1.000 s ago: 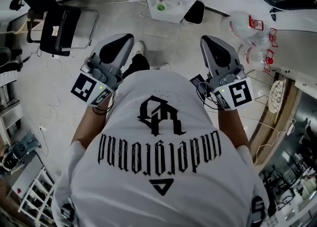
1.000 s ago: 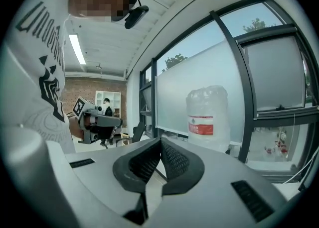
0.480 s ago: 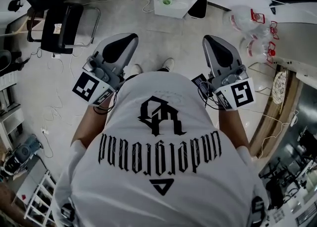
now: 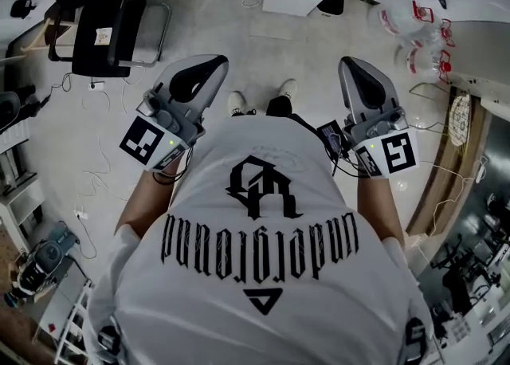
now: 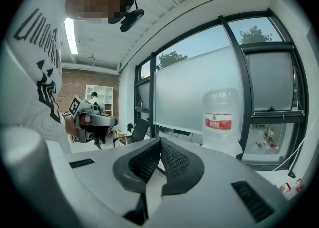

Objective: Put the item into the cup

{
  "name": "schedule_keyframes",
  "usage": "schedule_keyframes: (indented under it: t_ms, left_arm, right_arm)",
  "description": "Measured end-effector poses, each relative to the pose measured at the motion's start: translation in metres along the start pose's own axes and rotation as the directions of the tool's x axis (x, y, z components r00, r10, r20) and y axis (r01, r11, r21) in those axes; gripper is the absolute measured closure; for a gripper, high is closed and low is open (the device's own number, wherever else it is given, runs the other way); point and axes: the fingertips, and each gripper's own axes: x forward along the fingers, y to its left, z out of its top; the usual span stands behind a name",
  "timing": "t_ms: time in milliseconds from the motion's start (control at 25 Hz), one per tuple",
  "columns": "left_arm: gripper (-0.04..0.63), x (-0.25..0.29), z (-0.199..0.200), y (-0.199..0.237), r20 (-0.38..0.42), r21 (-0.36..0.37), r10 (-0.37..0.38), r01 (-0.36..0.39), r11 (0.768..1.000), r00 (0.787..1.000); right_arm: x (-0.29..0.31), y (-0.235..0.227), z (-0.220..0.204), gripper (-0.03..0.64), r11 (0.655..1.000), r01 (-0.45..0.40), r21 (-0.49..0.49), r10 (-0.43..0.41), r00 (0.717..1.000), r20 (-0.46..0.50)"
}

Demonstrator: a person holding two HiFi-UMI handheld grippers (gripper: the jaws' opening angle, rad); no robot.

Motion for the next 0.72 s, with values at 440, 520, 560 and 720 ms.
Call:
schedule_keyframes:
  t_ms: [440,520,560,720]
  left_arm:
    - [0.581,-0.041,-0.008,-0.021,0.014,-0.007,-0.099,0.099,0.995,0.995]
    - [0.581,-0.039,-0.006,-0.030,0.022,-0.003,-0.104,0.104,0.995,0.994]
    - [0.581,-0.038,-0.006,-0.034,0.025,-0.002,-0.104,0.104,0.995,0.994]
    - [0.581,-0.030,-0.009,-0.054,0.025,0.000,-0.094,0.094,0.996,0.995]
  right_arm:
    - [-0.027,0.065,-0.003,0.603,0.998,0.067,-0.013,-0.067,0.998,-0.020]
    - [-0.035,0.064,0.000,0.603,0.997,0.071,-0.019,-0.071,0.997,-0.009]
    - [-0.039,0.064,0.001,0.603,0.997,0.070,-0.022,-0.070,0.998,-0.004]
    - [-0.057,0.059,0.001,0.603,0.998,0.051,-0.031,-0.051,0.999,0.009]
